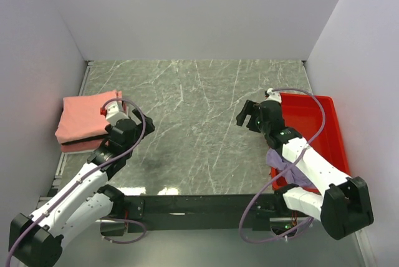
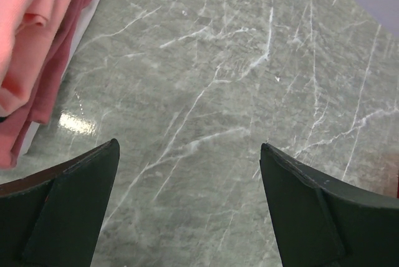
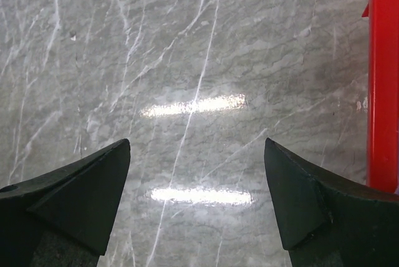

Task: Fold and stack the t-shirts
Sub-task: Reset both grippers

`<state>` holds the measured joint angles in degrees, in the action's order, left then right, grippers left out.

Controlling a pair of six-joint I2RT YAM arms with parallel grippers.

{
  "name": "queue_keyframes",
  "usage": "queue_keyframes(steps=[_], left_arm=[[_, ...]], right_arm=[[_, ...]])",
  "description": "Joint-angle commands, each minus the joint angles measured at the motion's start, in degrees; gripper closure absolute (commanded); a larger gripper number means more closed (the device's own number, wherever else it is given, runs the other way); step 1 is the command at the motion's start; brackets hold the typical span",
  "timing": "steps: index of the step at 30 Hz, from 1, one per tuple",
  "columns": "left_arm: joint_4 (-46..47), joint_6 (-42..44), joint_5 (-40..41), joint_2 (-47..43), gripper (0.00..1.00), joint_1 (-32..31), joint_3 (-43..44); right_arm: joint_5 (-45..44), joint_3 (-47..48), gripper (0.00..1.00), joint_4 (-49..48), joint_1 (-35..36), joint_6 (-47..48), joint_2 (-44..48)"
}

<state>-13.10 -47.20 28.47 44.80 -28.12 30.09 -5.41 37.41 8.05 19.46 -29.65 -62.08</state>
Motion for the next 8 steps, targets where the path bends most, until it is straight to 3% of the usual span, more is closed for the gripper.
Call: queue_keyframes(steps=[1,8], left_arm=[[4.9,2.2,-1.3,-2.0,0.01,-0.2,-0.9],[5.1,2.1,0.7,-3.0,0.01,-0.2,-1.7]], right_arm=[[-1.7,1.5,0.06,-4.8,-0.1,-0.7,-1.5],[-0.7,2.3,0.05,-7.9,0.1,0.2,-2.4]])
